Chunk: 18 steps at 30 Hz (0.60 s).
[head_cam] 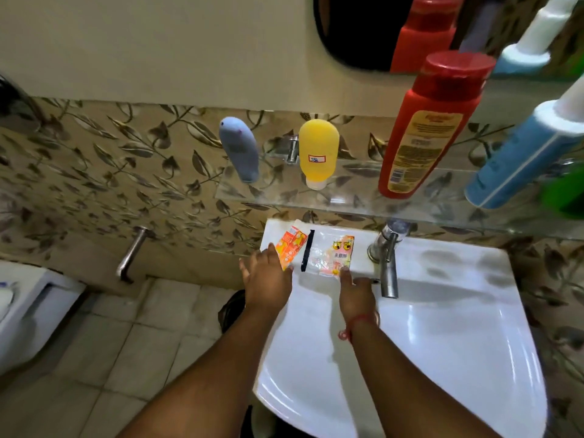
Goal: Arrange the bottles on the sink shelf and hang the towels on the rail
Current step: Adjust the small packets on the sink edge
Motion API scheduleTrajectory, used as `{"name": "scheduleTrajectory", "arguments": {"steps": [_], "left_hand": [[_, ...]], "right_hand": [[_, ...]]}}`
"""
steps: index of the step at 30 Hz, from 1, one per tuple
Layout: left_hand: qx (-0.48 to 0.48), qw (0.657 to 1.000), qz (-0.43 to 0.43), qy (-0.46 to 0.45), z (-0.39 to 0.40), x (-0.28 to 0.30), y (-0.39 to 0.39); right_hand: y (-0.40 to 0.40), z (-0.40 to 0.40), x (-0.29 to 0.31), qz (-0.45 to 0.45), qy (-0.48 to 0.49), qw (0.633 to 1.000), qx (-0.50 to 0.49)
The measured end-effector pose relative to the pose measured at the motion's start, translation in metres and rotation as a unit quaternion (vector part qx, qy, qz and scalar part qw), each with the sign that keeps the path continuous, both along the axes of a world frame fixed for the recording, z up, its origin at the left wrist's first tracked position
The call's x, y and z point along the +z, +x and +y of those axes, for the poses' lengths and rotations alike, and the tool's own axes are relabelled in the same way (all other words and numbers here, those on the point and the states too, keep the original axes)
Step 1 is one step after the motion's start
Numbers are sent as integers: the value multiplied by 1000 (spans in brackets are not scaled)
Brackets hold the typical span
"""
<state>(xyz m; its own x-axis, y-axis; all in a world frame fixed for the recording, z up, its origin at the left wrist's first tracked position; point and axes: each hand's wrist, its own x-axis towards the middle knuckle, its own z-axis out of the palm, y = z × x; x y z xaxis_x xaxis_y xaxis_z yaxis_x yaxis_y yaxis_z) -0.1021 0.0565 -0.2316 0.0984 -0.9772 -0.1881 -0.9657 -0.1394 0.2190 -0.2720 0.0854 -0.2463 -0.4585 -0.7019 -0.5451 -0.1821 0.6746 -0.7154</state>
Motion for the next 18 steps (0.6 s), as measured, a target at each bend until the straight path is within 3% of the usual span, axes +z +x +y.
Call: {"name": "scheduleTrajectory", "arguments": {"steps": [5, 12, 15, 18], "left_hand": [[18, 999, -36, 7, -23, -6, -10], [91, 989, 97, -61, -19, -4, -4], [162, 952, 237, -112, 2, 4, 14], [294, 868, 385, -107, 31, 11, 45]], "right_hand": [[1, -17, -17, -103, 23, 993, -61], [25, 0, -1, -134, -79, 982, -111], [40, 20, 13, -136, -119, 981, -72], [65, 33, 21, -111, -134, 985, -17]]}}
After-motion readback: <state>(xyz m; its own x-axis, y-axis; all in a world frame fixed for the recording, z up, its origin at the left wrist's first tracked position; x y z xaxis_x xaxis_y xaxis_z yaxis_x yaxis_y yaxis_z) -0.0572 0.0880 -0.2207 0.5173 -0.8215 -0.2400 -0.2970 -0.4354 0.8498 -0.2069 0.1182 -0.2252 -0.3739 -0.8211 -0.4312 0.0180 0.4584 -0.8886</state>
